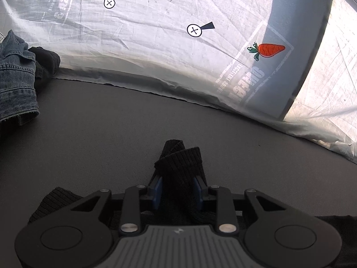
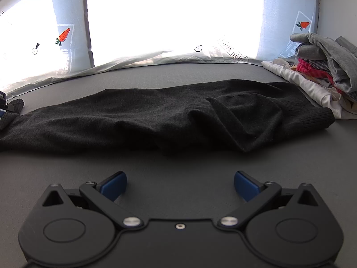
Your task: Fold clothes
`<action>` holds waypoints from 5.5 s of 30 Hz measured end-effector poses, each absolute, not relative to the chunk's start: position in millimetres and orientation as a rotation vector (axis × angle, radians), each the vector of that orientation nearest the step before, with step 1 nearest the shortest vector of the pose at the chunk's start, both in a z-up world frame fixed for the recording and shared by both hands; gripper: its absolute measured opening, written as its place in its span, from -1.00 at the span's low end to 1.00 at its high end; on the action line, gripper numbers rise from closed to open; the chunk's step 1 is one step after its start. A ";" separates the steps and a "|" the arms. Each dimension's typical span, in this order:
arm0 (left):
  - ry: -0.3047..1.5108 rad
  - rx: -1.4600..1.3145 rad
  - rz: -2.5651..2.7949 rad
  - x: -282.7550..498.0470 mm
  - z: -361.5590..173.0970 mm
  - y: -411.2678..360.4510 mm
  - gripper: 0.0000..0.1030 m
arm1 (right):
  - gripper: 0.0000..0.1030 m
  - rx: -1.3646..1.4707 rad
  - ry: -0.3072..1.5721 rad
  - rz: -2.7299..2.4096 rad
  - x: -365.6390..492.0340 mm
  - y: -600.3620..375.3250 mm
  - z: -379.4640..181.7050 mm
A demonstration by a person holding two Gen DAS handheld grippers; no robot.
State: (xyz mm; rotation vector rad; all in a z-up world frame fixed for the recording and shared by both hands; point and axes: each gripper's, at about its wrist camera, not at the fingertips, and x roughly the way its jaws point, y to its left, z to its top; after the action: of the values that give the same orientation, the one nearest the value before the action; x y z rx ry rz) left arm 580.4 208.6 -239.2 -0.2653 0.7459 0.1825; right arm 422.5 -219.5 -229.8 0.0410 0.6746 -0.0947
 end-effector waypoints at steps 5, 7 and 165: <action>0.734 -0.294 0.191 572.8 -235.4 214.6 -0.92 | 1.00 0.041 0.675 -0.095 422.5 -219.5 -229.7; 0.716 -0.301 0.196 566.0 -230.1 218.1 -0.93 | 1.00 0.041 0.675 -0.095 422.5 -219.4 -229.6; 0.974 -0.552 0.152 489.5 -220.6 222.5 0.39 | -0.76 0.761 0.802 0.269 508.5 -155.4 -198.3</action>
State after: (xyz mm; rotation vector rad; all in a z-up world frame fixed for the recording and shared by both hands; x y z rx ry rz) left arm 489.5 222.5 -220.6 -0.5525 0.9737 0.1517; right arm 508.5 -155.4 -198.3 0.7609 0.8023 0.2686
